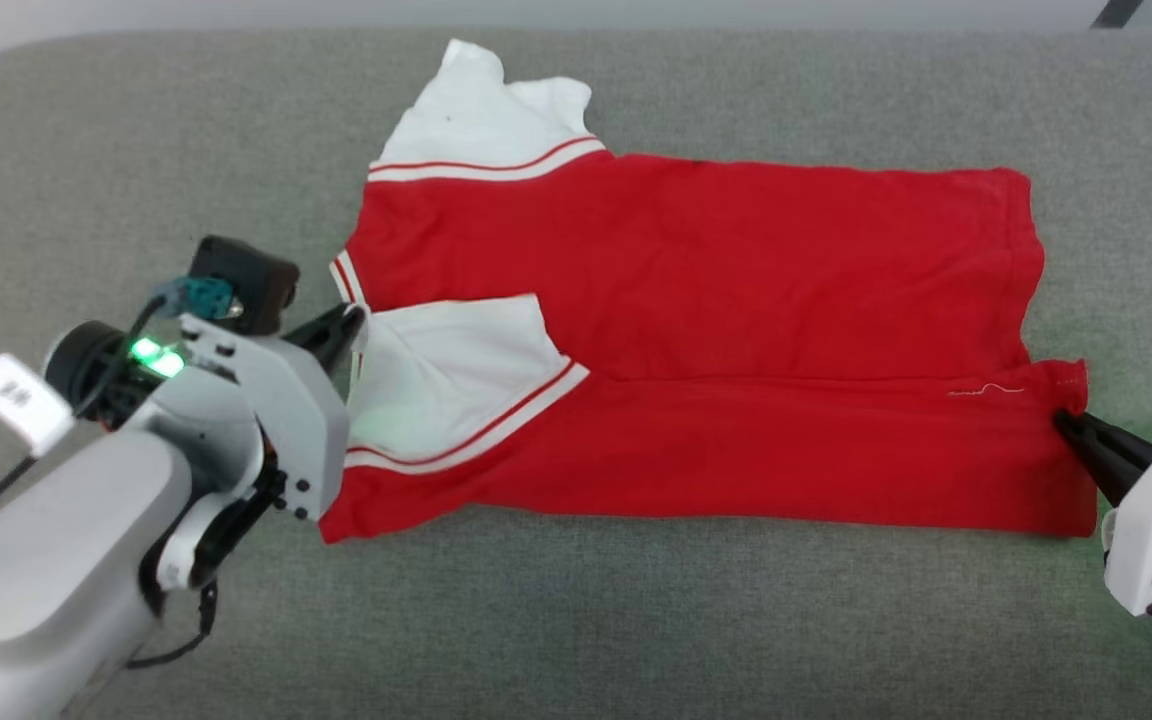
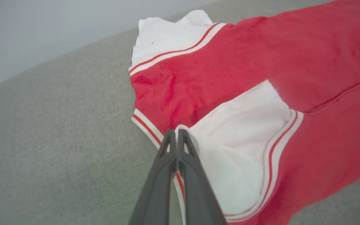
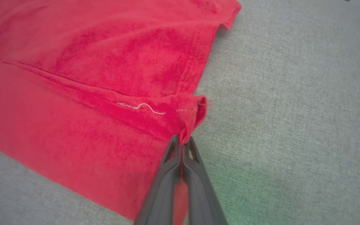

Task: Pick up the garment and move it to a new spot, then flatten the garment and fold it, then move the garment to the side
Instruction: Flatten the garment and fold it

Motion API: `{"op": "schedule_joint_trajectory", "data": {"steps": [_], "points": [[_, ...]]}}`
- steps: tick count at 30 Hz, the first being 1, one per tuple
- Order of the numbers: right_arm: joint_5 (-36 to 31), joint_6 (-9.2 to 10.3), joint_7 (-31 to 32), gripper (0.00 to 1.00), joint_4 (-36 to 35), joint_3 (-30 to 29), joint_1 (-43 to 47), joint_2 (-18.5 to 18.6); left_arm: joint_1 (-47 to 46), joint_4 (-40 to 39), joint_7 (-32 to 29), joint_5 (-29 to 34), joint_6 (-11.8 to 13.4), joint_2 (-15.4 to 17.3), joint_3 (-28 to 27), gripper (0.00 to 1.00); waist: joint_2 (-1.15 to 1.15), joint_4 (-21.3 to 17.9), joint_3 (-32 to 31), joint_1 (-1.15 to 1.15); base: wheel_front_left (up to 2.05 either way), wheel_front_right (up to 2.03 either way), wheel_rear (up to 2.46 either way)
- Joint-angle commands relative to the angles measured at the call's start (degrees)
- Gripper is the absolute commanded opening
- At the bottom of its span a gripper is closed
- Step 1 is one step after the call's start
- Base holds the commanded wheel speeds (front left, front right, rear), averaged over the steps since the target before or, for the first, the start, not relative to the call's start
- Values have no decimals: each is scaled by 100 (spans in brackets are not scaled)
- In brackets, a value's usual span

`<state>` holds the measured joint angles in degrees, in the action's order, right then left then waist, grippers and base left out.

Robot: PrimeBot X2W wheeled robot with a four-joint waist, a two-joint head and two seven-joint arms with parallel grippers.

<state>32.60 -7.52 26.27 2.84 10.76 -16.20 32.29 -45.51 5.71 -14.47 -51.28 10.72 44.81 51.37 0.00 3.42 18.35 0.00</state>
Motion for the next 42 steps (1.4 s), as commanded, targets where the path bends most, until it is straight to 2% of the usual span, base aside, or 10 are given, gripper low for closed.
{"op": "schedule_joint_trajectory", "data": {"steps": [1,10,12,14,15,16,17,20,26,42], "points": [[51,6,-20,0,54,35,-99,-6,-84,144,-4,-57,-76,-91,4,0,0,-21,85,0,0,0,0],[117,6,-51,0,360,187,-350,-4,-288,1014,-188,-257,-473,-469,111,0,0,-5,115,0,0,0,0],[132,6,-21,21,409,202,-382,-24,-286,1119,-259,-338,-495,-508,112,0,0,14,72,0,0,0,0],[156,6,9,45,458,205,-399,-45,-291,1185,-305,-389,-513,-538,111,18,0,38,13,0,0,0,0],[151,6,33,64,479,213,-405,-55,-301,1204,-315,-415,-521,-546,108,27,0,47,-20,0,0,0,0],[151,6,33,64,479,213,-405,-55,-301,1204,-315,-415,-521,-546,108,27,0,47,-20,0,0,0,0],[155,6,50,100,496,220,-408,-67,-297,1229,-320,-463,-508,-554,81,35,0,57,-60,0,0,0,0],[169,6,122,100,519,240,-386,-84,-263,1234,-410,-525,-541,-552,90,47,0,89,-196,0,0,0,0],[100,6,100,100,355,263,-322,-36,-223,1085,-464,-581,-466,-476,59,100,0,162,-508,0,0,0,0],[-124,6,-252,100,-641,-305,455,-289,342,296,-1071,-1143,264,-156,-51,100,0,158,-1275,0,0,0,0]]}}
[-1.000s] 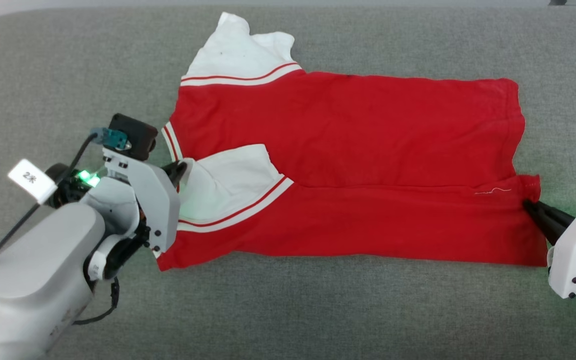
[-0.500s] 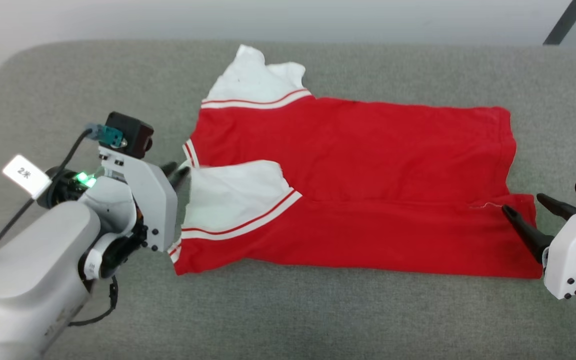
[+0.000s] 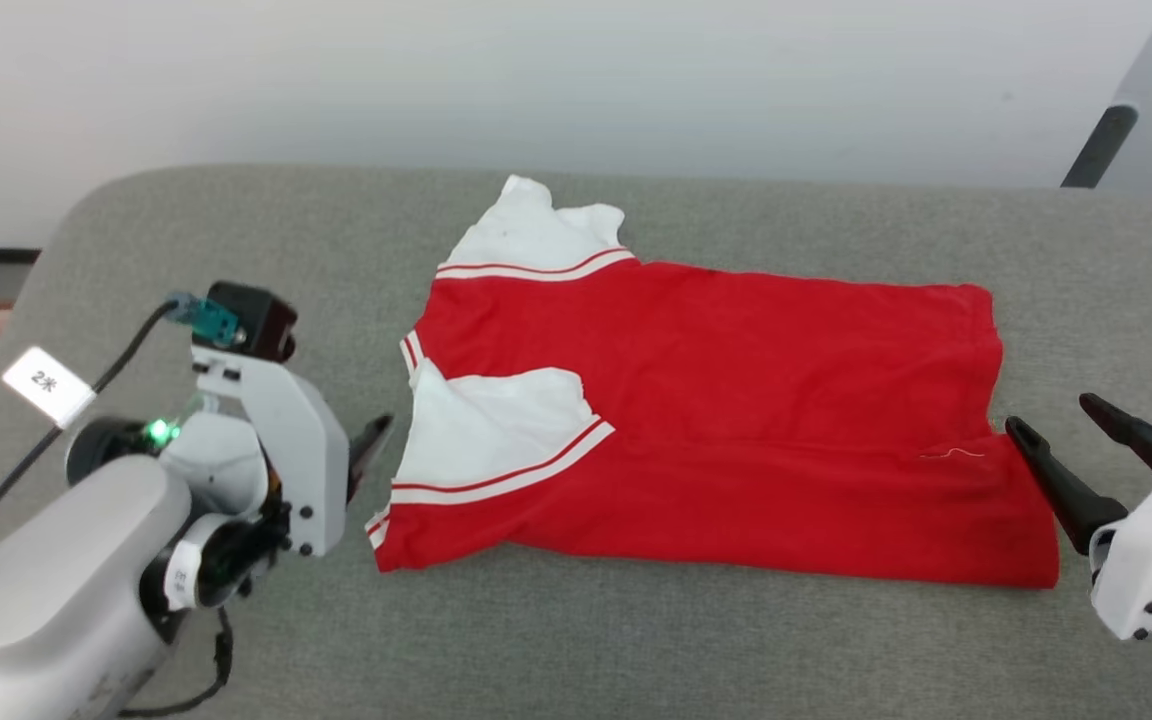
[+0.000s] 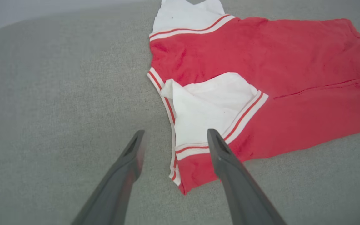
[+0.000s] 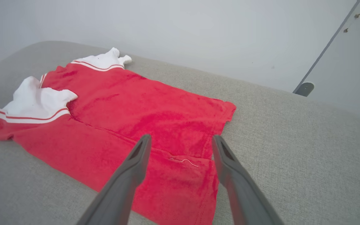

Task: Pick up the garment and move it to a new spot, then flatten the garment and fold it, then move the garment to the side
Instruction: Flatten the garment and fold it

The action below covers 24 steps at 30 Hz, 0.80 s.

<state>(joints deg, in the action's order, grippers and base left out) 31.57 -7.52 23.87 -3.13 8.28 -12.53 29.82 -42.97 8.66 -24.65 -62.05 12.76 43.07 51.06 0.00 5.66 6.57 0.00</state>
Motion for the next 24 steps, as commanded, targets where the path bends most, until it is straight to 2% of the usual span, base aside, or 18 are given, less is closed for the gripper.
{"op": "schedule_joint_trajectory", "data": {"steps": [1,6,11,24], "points": [[-41,6,13,100,-123,-109,169,-89,123,1,-178,-127,123,46,-5,100,0,-103,-118,0,0,0,0],[-156,6,116,100,-516,-424,548,-325,265,75,-771,-526,411,151,-17,100,0,-320,-154,0,0,0,0],[-247,6,171,100,-862,-714,930,-572,340,318,-1194,-771,539,218,21,100,0,-565,-78,0,0,0,0],[-321,6,190,100,-1226,-1091,1290,-997,389,1227,-1714,-1145,482,158,33,100,0,-964,297,0,0,0,0]]}}
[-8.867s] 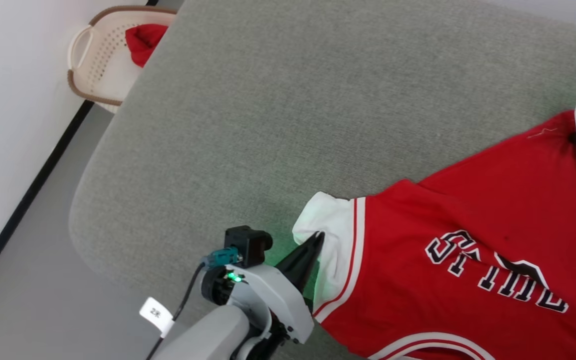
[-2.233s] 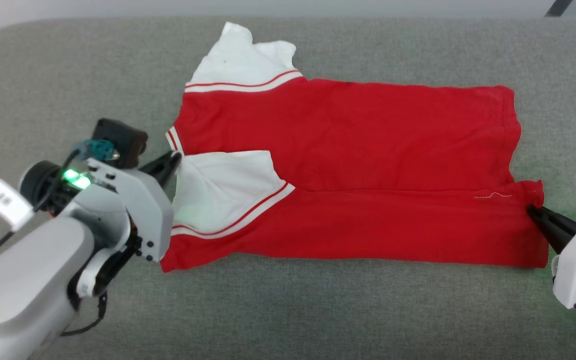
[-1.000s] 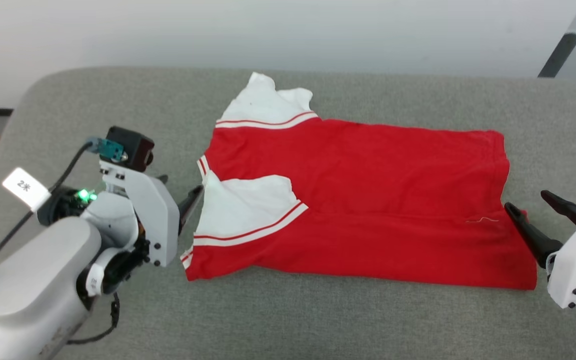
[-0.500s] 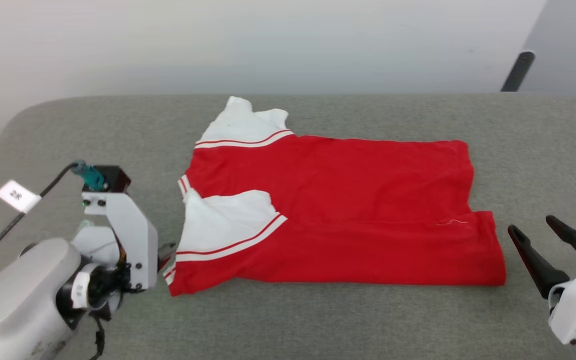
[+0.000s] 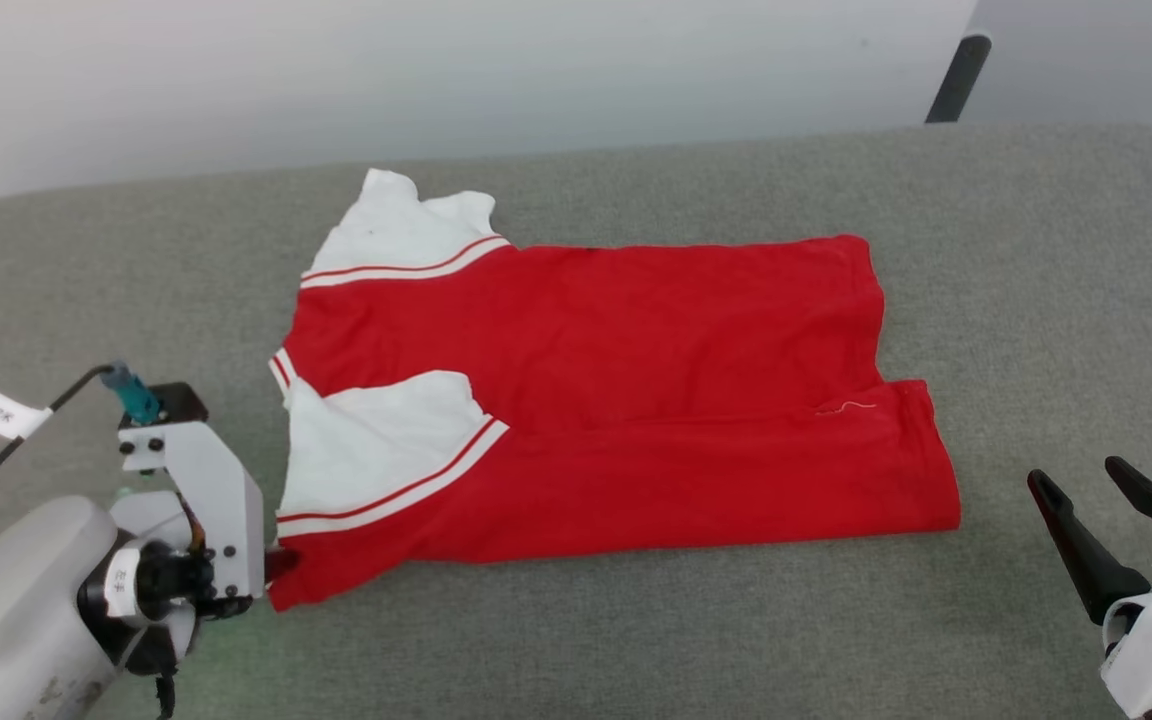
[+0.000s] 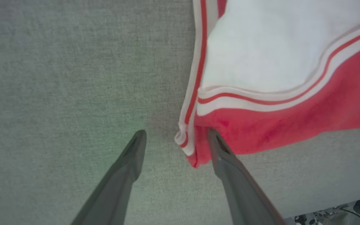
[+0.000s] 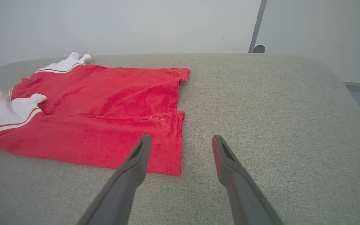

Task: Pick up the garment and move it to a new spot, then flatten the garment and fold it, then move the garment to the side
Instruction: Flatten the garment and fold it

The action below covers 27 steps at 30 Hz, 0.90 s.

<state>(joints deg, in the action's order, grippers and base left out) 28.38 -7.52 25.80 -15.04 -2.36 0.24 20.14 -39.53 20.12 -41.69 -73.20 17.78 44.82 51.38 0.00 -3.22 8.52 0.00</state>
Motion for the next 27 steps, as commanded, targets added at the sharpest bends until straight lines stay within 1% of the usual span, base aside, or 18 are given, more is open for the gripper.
{"op": "schedule_joint_trajectory", "data": {"steps": [1,5,9,10,12,13,15,17,21,27], "points": [[-7,6,-4,100,-43,-39,9,-39,36,150,-36,-63,-45,-50,-5,100,0,-84,124,0,0,0,0],[-30,6,8,100,-72,-55,-37,-77,13,502,-155,-96,-89,-170,50,100,0,-97,189,0,0,0,0],[-39,6,26,100,-96,-61,-82,-91,28,871,-132,-240,-182,-410,8,100,0,-88,238,0,0,0,0],[-40,6,35,100,-99,-58,-94,-89,28,954,-132,-270,-221,-471,-3,95,0,-83,249,0,0,0,0],[-41,6,34,100,-98,-62,-108,-90,35,1106,-118,-399,-320,-613,-61,25,0,-68,266,0,0,0,0],[-35,6,45,100,-95,-65,-120,-84,32,1178,-68,-434,-353,-678,-102,0,0,-58,273,0,0,0,0],[-20,6,76,100,-95,-50,-143,-62,43,1273,-183,-428,-465,-741,-26,0,0,-45,284,0,0,0,0],[-15,6,113,100,-96,-50,-158,-42,-7,1343,-139,-413,-547,-766,-46,0,0,-22,301,0,0,0,0],[-36,6,311,100,-19,-53,-213,12,-112,1471,-112,-385,-606,-822,-62,0,0,44,339,0,0,0,0],[19,6,708,100,252,33,-429,112,-294,1597,35,-334,-676,-1012,-80,0,0,199,419,0,0,0,0]]}}
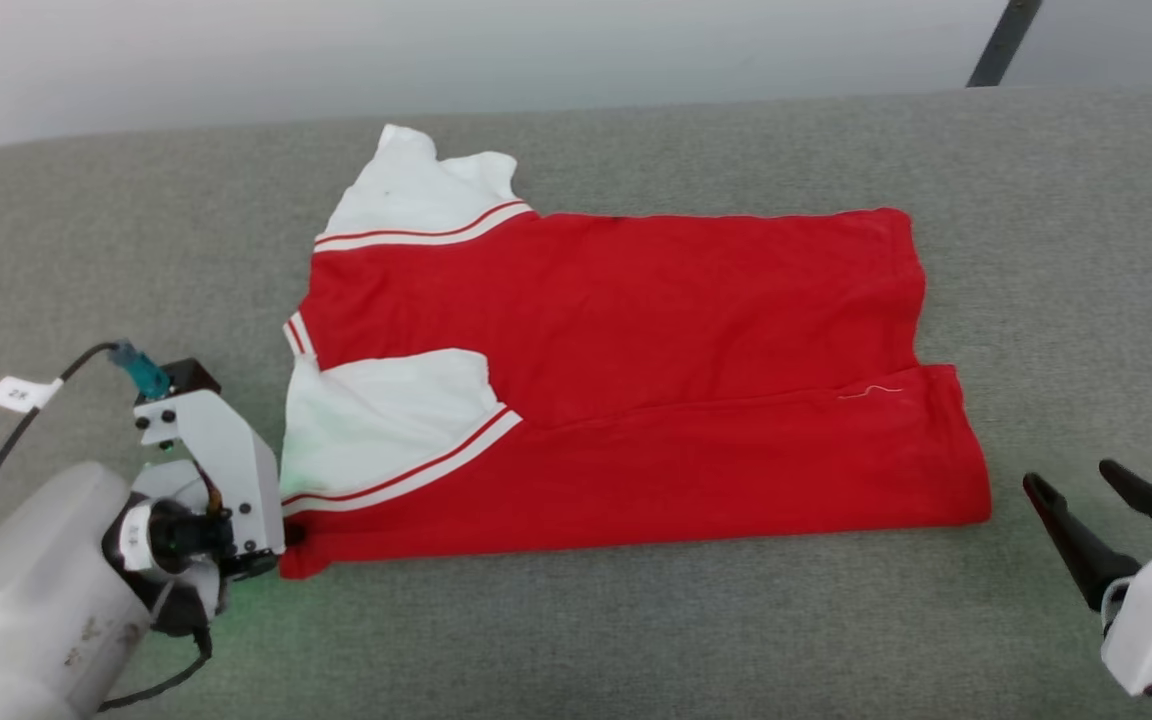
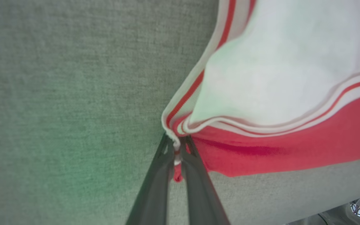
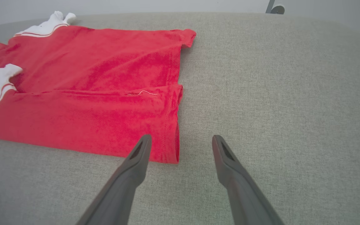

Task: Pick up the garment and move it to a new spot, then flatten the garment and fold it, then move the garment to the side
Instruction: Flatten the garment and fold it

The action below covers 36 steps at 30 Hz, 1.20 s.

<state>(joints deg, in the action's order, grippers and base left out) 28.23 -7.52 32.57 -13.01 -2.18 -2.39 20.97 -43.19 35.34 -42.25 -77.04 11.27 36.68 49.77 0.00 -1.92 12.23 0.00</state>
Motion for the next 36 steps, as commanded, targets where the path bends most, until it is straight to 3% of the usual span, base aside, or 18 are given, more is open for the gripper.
{"op": "schedule_joint_trajectory", "data": {"steps": [1,12,23,24,25,28,36], "points": [[49,6,101,100,153,10,-202,21,47,98,94,40,-28,-237,73,0,0,96,66,0,0,0,0],[106,5,473,100,1210,322,-789,144,-254,320,177,146,-261,-564,132,0,0,439,361,0,0,0,0],[369,4,847,100,2528,840,-1356,41,-515,670,335,245,-483,-853,157,0,0,645,622,0,0,0,0],[402,4,910,42,2614,912,-1383,29,-525,700,340,243,-505,-865,157,0,0,652,627,0,0,0,0],[435,2,961,0,2675,978,-1418,32,-540,733,353,244,-526,-883,156,0,0,655,629,0,0,0,0],[530,2,1124,0,2813,1138,-1465,110,-560,827,372,231,-571,-937,148,0,0,664,621,0,0,0,0],[631,8,1134,0,2821,910,-1561,407,-560,903,361,153,-673,-882,83,0,0,674,444,0,0,0,0]]}}
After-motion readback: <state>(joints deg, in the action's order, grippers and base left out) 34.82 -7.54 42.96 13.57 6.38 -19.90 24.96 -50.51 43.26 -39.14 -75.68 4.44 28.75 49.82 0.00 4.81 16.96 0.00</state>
